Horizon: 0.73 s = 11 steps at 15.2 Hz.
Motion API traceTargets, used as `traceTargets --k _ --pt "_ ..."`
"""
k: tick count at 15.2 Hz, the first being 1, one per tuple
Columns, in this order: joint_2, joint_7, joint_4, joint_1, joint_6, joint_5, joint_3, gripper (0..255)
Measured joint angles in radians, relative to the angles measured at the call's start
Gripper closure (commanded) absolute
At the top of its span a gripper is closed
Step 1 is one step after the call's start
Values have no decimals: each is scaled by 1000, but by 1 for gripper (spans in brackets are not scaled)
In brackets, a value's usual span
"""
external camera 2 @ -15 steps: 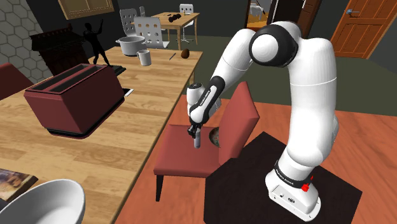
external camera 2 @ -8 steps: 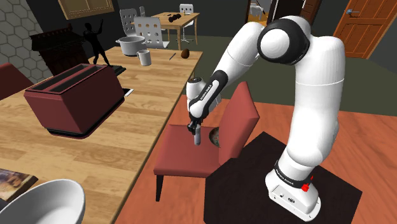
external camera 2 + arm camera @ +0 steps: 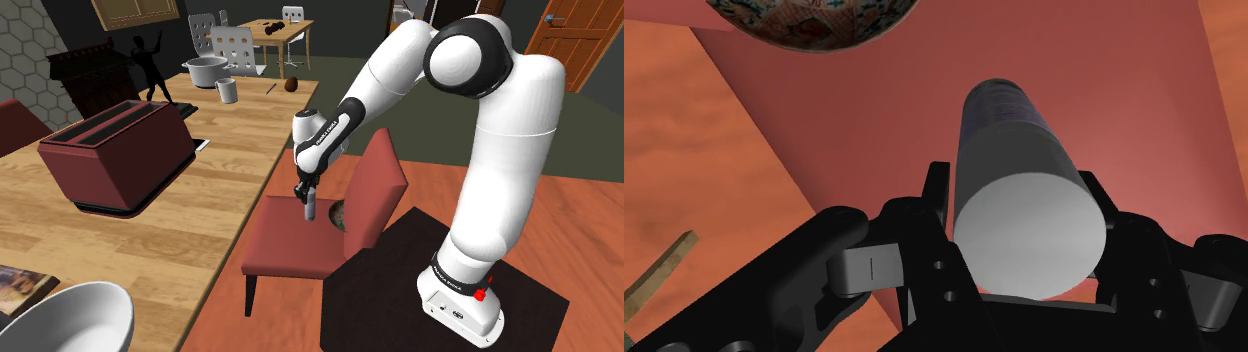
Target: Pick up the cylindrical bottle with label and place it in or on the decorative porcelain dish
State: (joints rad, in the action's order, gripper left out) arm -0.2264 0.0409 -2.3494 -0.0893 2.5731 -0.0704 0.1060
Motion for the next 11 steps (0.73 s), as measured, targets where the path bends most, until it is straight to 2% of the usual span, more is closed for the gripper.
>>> traceTargets --k 8,11 --pt "89 18 13 5 -102 23 7 255" --pt "155 67 -36 30 -117 37 -8 255"
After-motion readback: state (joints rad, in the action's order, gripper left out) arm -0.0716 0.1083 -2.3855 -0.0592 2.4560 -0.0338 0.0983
